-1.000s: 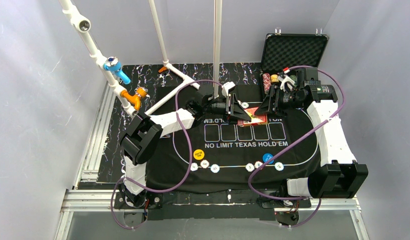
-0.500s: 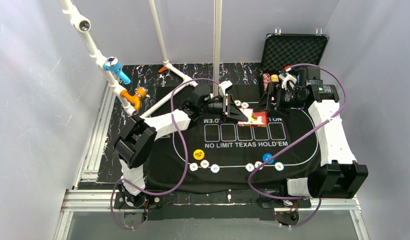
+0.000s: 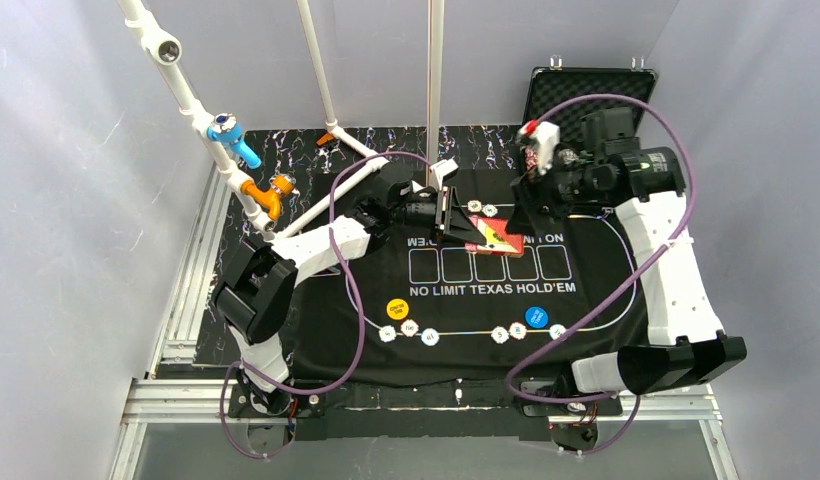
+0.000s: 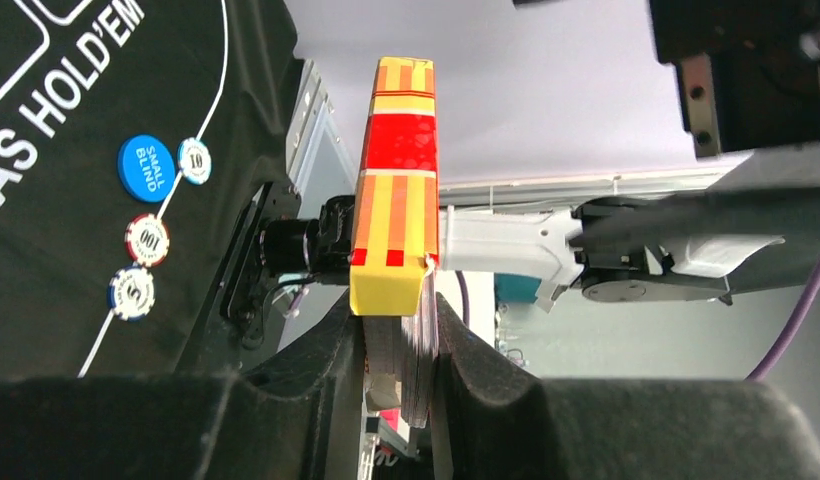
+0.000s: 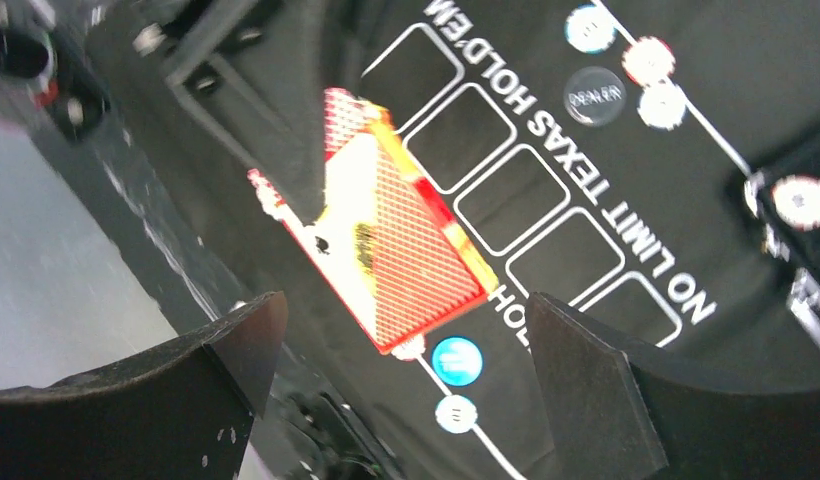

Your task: Distribute texas hold em gaming equipment

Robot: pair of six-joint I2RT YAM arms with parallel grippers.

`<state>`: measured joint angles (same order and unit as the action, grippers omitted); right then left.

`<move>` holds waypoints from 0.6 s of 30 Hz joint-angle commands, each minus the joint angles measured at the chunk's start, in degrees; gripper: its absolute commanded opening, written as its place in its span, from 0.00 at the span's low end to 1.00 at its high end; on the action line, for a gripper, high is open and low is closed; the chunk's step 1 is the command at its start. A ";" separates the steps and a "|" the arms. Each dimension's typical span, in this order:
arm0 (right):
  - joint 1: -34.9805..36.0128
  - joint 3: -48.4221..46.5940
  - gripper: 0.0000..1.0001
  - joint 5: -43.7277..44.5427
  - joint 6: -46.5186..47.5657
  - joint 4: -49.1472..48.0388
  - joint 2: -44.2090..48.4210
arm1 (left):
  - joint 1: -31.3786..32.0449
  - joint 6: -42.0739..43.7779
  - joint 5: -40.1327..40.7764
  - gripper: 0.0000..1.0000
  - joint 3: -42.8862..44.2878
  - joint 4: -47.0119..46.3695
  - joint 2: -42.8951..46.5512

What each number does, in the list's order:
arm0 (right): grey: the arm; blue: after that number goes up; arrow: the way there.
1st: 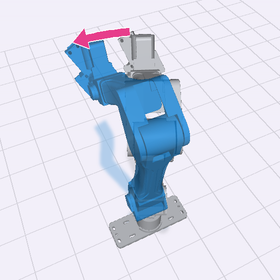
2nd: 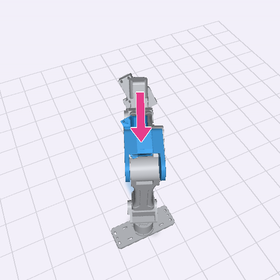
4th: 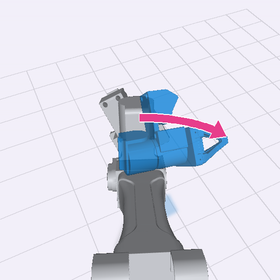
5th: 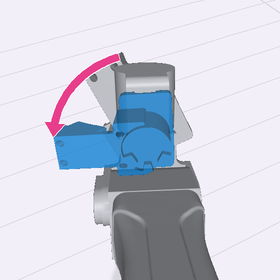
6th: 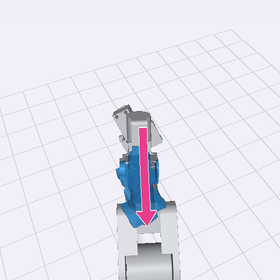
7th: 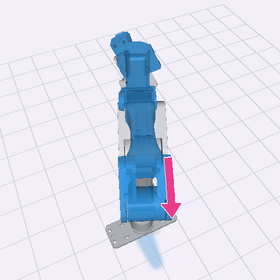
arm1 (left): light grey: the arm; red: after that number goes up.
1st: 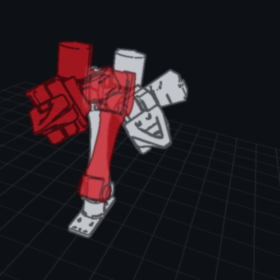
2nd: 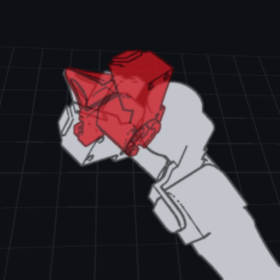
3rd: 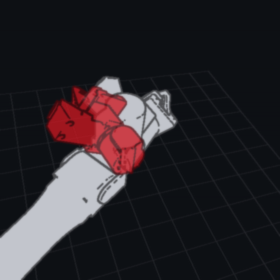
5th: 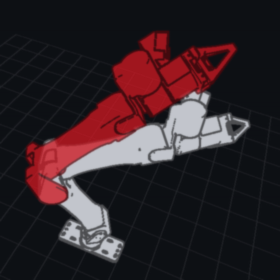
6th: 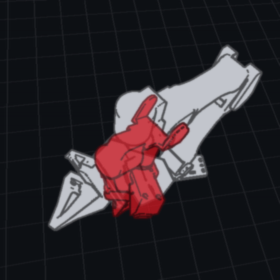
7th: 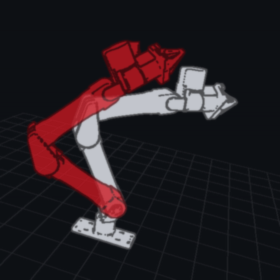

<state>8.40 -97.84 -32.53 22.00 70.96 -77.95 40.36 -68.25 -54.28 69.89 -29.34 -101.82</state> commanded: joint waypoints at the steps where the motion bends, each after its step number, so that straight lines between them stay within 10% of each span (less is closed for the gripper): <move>1: 8.51 -3.64 0.98 5.21 16.40 8.19 -1.28 | -0.14 4.65 -5.67 0.00 2.51 5.43 4.55; 18: 26.54 6.04 0.98 17.50 20.72 -0.40 0.62 | -0.06 6.42 -9.33 0.00 4.72 7.82 5.74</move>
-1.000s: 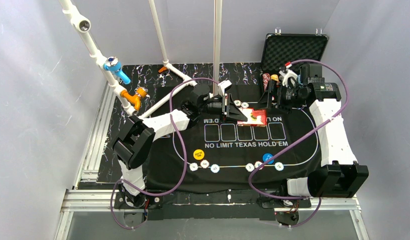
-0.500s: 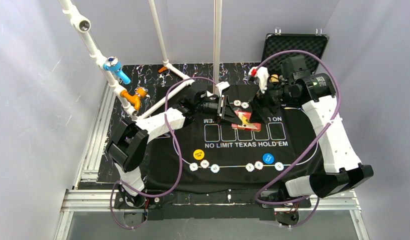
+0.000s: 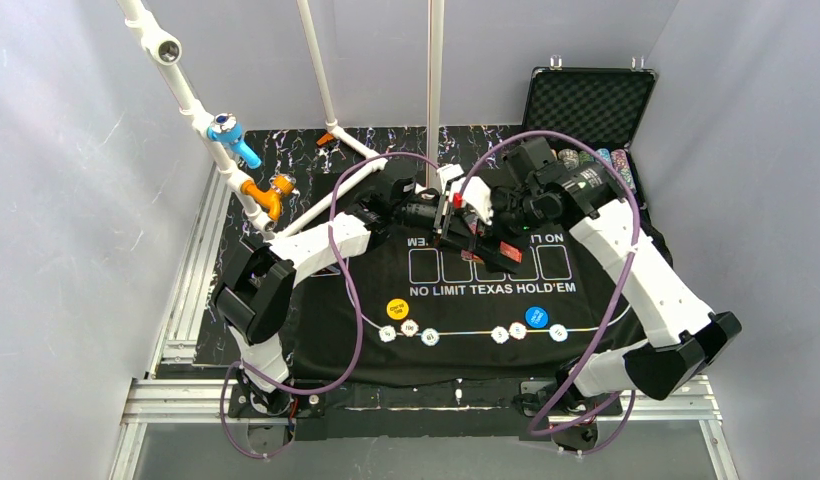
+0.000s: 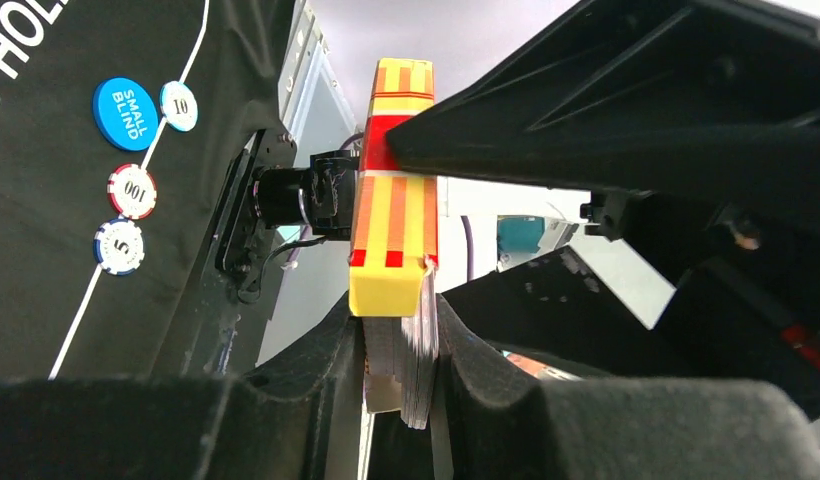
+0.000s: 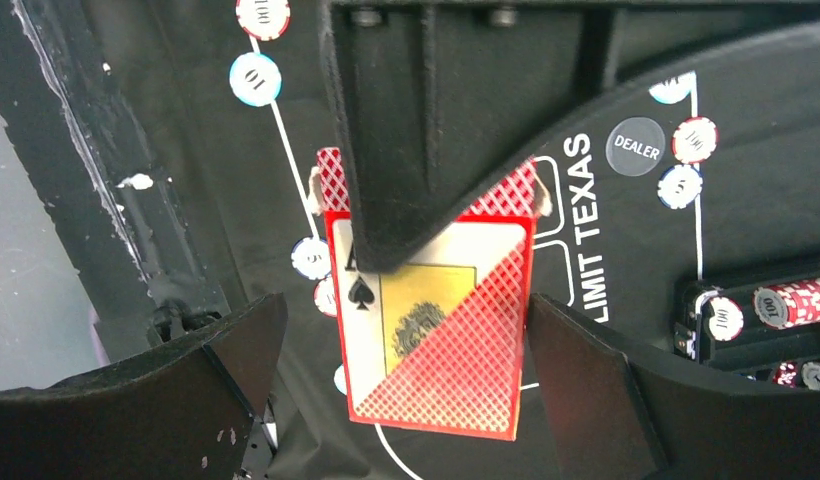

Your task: Distribute texas hold em gaming equipment

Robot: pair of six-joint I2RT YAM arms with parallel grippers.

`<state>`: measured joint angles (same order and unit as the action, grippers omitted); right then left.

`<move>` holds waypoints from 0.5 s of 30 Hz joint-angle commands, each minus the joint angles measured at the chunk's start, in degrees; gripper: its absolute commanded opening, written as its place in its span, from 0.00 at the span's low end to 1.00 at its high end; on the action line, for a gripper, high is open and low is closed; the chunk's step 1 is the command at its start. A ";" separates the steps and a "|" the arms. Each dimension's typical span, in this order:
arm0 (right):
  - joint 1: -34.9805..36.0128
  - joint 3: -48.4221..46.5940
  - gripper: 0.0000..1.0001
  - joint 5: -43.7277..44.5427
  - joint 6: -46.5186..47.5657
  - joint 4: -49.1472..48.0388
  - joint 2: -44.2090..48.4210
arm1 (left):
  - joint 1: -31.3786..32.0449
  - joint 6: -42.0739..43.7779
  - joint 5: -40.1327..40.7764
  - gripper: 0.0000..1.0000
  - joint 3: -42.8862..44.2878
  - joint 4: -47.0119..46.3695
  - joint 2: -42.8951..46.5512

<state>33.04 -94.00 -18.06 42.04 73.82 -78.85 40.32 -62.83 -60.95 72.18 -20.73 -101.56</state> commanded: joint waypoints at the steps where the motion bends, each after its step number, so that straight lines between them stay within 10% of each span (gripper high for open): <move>1: 2.29 3.02 0.98 3.76 0.67 -3.92 1.81 | 0.02 1.04 -2.75 0.00 2.30 -0.79 5.56; 15: 2.82 10.95 0.83 8.88 -3.97 -12.28 7.24 | 0.00 1.11 -3.57 0.00 1.66 -0.71 6.95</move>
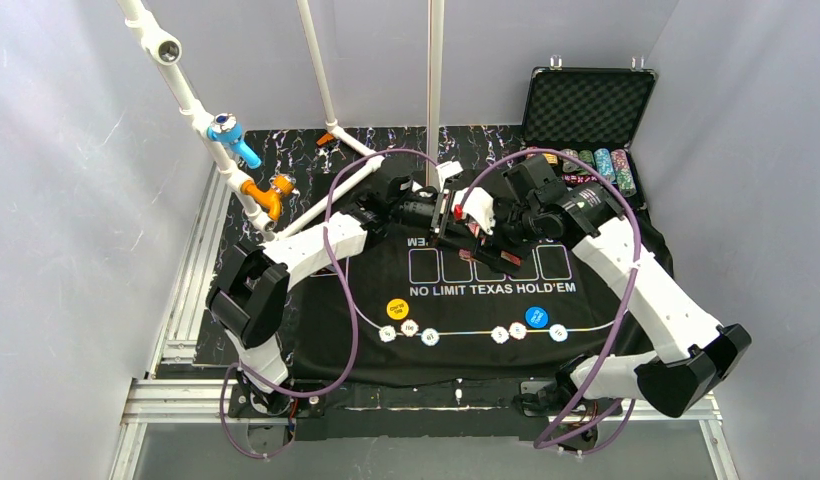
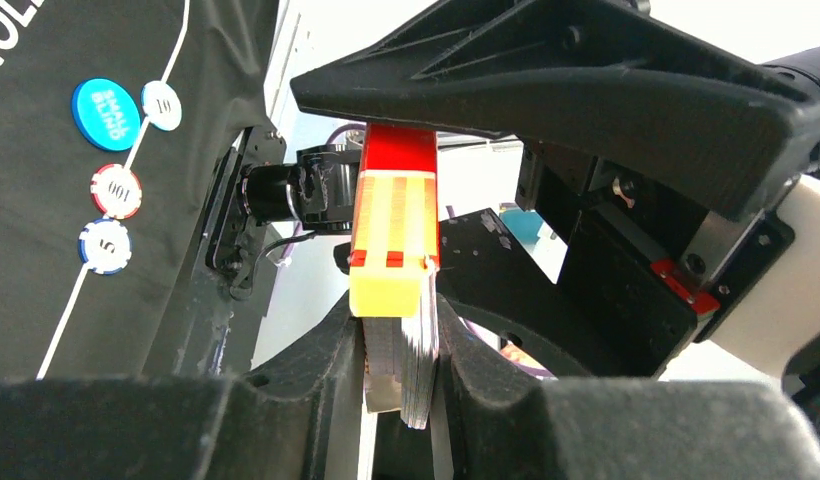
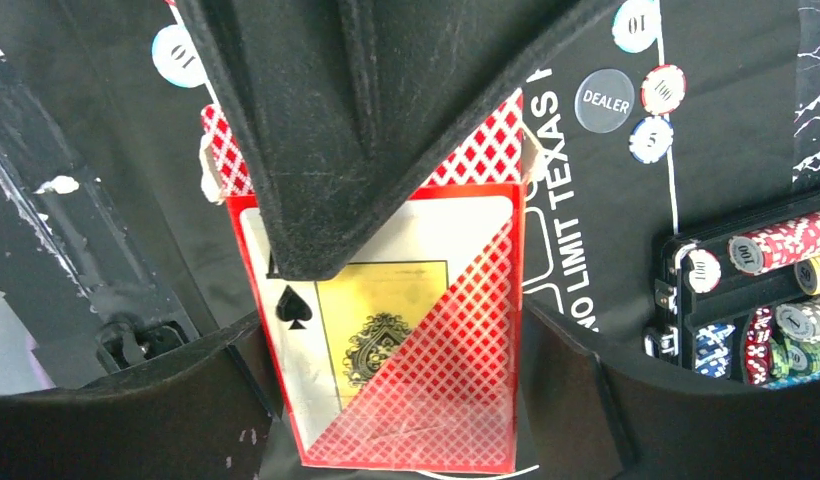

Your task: Distribute texas hold em gaming equipment

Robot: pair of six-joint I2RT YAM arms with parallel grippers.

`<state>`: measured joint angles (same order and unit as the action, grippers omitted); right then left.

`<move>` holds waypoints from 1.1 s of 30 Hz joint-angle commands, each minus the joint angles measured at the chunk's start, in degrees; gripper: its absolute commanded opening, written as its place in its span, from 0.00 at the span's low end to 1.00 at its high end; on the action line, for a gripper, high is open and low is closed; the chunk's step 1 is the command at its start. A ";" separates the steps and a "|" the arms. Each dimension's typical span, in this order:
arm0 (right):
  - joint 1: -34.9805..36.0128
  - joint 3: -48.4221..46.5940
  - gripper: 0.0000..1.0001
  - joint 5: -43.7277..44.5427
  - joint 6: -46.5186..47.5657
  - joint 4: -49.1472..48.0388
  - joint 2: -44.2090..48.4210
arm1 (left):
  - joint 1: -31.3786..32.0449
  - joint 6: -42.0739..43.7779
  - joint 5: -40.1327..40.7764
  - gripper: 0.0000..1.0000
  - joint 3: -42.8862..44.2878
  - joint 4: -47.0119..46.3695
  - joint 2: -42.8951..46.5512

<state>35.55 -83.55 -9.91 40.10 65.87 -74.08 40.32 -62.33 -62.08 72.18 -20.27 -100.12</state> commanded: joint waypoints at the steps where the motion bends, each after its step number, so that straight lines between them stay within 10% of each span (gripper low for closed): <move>1: 0.31 0.60 0.82 0.50 -2.25 -4.64 2.76 | 0.01 0.62 -2.43 0.00 1.54 -1.17 5.47; 10: 0.31 3.04 0.92 -3.38 -4.22 -7.34 4.22 | 0.46 0.34 -3.48 0.00 2.26 -1.17 5.29; 18: 0.31 3.84 0.43 -3.55 -3.85 -7.57 5.14 | 0.50 0.54 -3.12 0.00 1.37 -1.19 6.36; 24: 0.31 3.40 0.14 -3.22 -4.61 -5.25 6.54 | -0.86 3.39 -0.99 0.55 0.33 2.62 8.05; 33: 0.31 3.38 0.01 -4.22 -9.06 -1.44 9.56 | -2.41 22.25 3.97 0.69 7.41 25.31 9.11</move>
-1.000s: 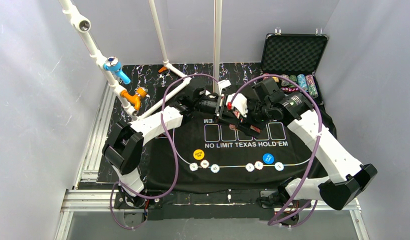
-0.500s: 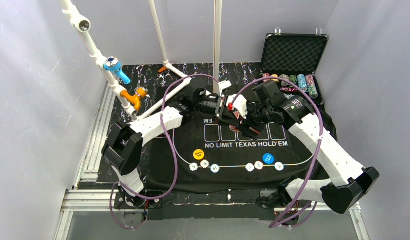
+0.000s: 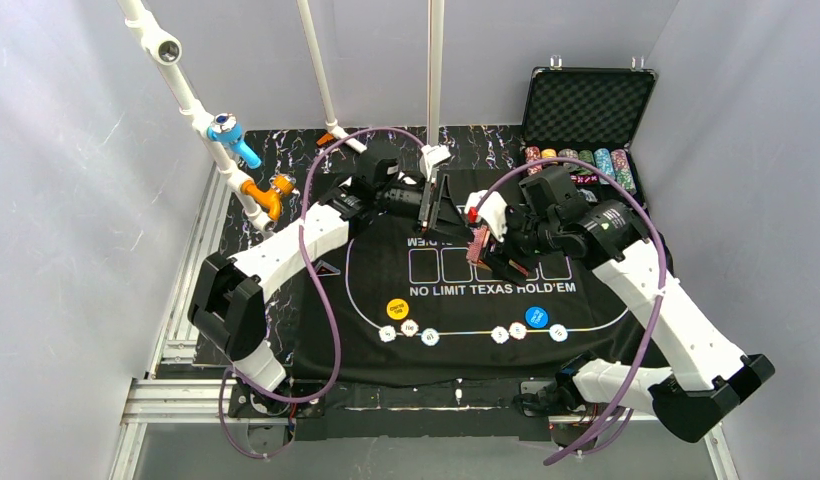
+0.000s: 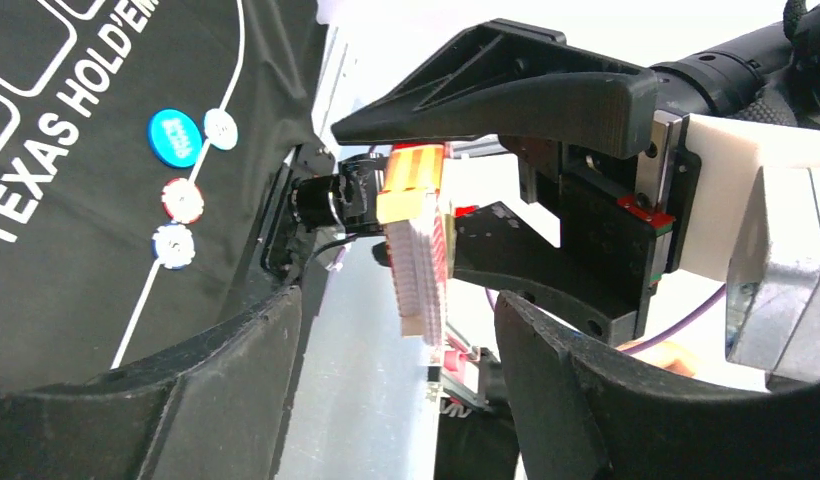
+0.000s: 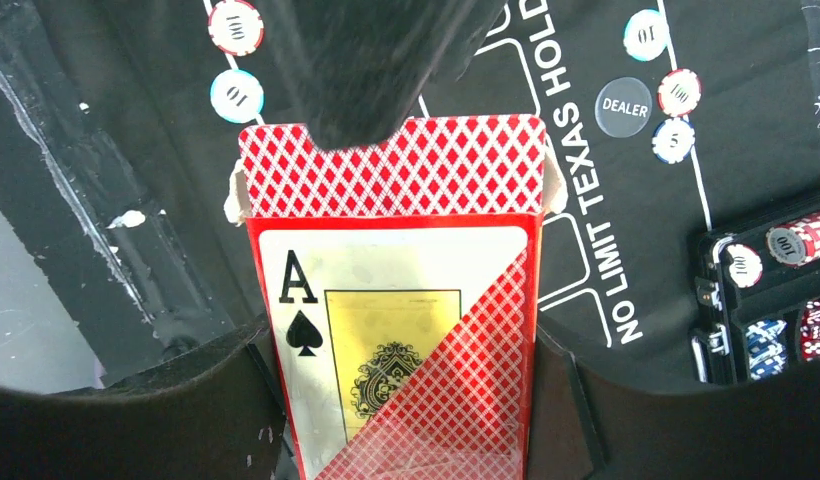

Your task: Distribute texas hold em gaming equipment

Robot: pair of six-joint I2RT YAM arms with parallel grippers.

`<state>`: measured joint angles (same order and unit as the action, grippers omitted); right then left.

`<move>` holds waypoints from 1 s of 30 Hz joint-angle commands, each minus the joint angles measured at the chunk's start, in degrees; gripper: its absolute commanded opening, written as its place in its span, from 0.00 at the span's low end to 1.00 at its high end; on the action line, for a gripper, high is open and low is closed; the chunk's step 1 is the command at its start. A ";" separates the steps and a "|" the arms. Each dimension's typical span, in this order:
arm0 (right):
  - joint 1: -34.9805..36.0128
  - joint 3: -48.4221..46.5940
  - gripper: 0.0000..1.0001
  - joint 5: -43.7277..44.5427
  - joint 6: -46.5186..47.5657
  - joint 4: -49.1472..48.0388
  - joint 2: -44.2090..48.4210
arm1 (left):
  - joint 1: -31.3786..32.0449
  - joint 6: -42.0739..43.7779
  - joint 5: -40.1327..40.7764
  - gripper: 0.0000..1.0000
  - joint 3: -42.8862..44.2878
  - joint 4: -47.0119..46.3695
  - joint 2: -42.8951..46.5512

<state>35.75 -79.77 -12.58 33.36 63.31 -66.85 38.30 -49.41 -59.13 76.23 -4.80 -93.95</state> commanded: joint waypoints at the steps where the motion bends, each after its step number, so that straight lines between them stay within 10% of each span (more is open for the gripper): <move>1: 0.04 -0.58 0.01 -2.09 -2.09 1.80 2.41 | -0.30 9.18 0.15 0.69 3.49 9.22 2.78; 18: -0.06 -2.57 0.01 -6.27 -1.56 3.89 -0.21 | 3.77 9.78 0.13 0.62 4.79 9.32 0.16; 30: -0.06 -2.08 0.01 -2.41 -1.48 3.27 1.74 | 0.85 5.98 -0.43 0.26 2.05 8.95 0.10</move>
<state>35.75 -80.27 -15.75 31.81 67.57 -67.55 41.32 -40.88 -58.17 79.44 6.72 -94.56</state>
